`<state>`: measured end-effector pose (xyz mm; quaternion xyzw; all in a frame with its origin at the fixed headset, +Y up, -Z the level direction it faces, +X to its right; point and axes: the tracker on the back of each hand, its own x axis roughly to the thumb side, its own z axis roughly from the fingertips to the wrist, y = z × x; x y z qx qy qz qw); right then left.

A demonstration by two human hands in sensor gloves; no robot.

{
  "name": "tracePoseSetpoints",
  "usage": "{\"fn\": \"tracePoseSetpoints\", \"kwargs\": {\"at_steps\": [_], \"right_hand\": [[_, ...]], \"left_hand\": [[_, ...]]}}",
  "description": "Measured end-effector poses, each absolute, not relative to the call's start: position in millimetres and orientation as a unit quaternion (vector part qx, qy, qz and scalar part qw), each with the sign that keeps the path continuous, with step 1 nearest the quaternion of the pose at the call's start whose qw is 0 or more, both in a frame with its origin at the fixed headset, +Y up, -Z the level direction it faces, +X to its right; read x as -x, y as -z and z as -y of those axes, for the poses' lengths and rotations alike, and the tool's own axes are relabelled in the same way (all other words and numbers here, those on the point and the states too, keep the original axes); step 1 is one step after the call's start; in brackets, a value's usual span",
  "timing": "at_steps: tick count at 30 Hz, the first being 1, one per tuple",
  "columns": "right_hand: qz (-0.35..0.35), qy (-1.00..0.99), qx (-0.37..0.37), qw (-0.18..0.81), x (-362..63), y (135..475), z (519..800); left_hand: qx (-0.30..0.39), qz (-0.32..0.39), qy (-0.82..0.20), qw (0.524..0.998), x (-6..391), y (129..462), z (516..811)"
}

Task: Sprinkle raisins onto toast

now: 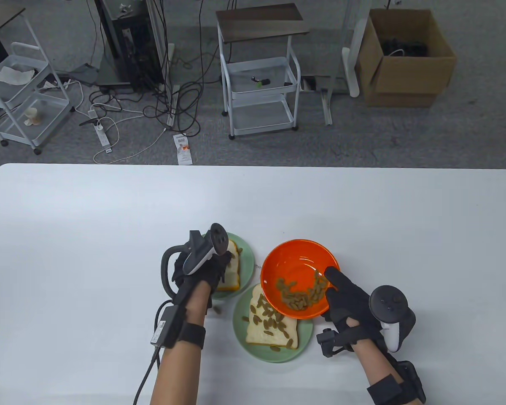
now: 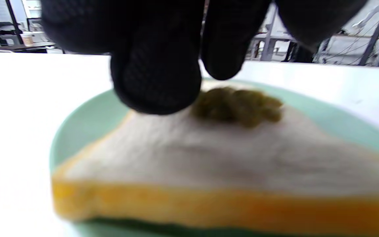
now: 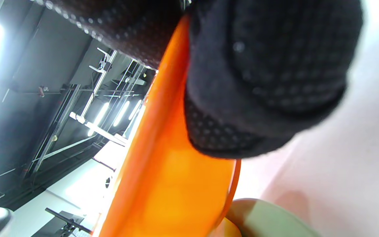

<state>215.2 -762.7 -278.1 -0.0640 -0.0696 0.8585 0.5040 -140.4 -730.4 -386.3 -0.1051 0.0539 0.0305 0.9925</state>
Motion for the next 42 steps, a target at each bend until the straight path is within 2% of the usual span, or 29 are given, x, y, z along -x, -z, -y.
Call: {"fn": "tracePoseSetpoints", "kwargs": {"at_steps": [5, 8, 10, 12, 14, 18, 22, 25, 28, 32, 37, 42], "right_hand": [[0.071, -0.859, 0.061, 0.503, -213.1, 277.7, 763.0], [0.072, -0.858, 0.058, 0.505, -211.3, 276.5, 762.3], [0.071, -0.857, 0.057, 0.507, -210.2, 275.7, 761.9], [0.072, -0.855, 0.058, 0.511, -209.1, 274.8, 761.8], [0.072, -0.844, 0.062, 0.528, -208.3, 272.9, 761.4], [0.091, -0.849, 0.061, 0.517, -206.8, 269.2, 758.2], [0.099, -0.845, 0.063, 0.522, -206.3, 267.3, 756.0], [0.095, -0.833, 0.073, 0.540, -208.3, 267.1, 756.9], [0.108, -0.835, 0.075, 0.534, -211.0, 266.8, 756.0], [0.112, -0.822, 0.083, 0.551, -217.0, 268.8, 754.1], [0.095, -0.819, 0.083, 0.559, -216.6, 270.3, 755.1], [0.103, -0.847, 0.069, 0.518, -211.6, 270.1, 755.3]], "left_hand": [[0.095, 0.001, -0.032, 0.995, 107.8, 360.4, 691.7], [0.052, 0.076, -0.020, 0.996, 65.4, 332.6, 673.4], [0.054, 0.119, -0.008, 0.991, 35.6, 317.4, 671.8], [0.096, 0.123, 0.039, 0.987, 5.1, 308.0, 677.8], [0.169, 0.107, 0.100, 0.975, -23.0, 306.3, 690.9], [0.210, 0.076, 0.169, 0.960, -46.3, 312.0, 706.8], [0.219, 0.071, 0.143, 0.962, -54.4, 318.7, 713.9], [0.199, 0.053, 0.145, 0.968, -56.8, 319.9, 717.3], [0.154, 0.053, 0.137, 0.977, -58.7, 318.0, 720.3], [0.042, 0.085, 0.113, 0.989, -55.8, 313.2, 716.1], [-0.001, 0.115, 0.100, 0.988, -51.4, 315.0, 718.5], [-0.005, 0.113, 0.039, 0.993, -37.1, 320.9, 716.5]]}}
